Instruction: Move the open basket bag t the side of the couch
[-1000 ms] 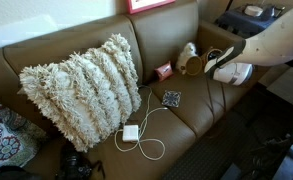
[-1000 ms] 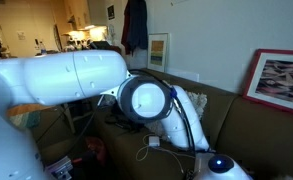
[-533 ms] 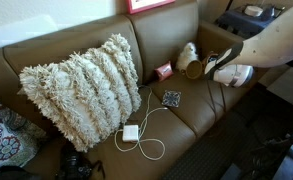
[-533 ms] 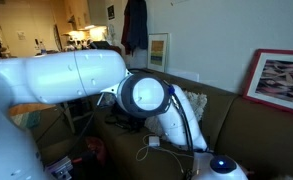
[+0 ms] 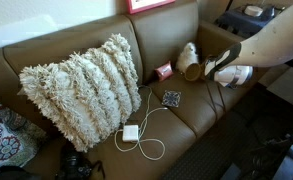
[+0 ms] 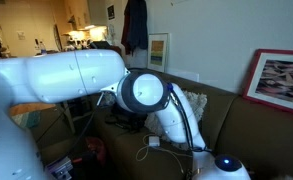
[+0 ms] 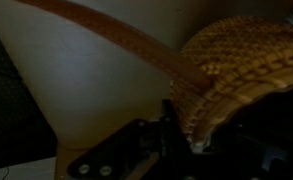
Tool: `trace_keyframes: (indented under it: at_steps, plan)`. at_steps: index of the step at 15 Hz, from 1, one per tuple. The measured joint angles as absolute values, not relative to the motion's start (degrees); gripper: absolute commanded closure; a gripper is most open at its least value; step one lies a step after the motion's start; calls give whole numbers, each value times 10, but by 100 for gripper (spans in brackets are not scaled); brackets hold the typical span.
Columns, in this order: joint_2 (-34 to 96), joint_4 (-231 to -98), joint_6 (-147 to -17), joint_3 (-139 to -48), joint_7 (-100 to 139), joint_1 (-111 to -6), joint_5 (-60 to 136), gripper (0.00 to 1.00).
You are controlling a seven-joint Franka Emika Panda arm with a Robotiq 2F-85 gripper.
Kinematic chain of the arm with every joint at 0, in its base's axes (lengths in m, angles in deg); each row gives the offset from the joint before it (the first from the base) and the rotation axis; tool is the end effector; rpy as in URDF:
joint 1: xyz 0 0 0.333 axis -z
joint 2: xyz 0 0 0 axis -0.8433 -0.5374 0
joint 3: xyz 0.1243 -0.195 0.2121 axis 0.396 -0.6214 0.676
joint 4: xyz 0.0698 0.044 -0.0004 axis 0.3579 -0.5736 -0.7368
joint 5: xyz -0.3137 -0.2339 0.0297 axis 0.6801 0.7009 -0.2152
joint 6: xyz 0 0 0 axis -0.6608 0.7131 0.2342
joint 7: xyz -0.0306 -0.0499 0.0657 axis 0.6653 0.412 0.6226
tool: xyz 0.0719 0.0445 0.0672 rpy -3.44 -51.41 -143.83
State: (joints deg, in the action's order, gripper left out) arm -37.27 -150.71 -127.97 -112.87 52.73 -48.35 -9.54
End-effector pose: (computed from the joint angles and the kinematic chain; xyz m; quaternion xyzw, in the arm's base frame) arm 0.5420 -0.3596 -0.0822 0.6811 -0.6882 0.2372 0.0781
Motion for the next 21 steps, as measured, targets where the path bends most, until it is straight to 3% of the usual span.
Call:
trace_keyframes:
  at_steps: [12, 21]
  plan:
    - [-372, -1514, -1367, -1147, 569, -490, -50, 96]
    - [-372, -1508, -1435, -1118, 461, -484, -40, 96]
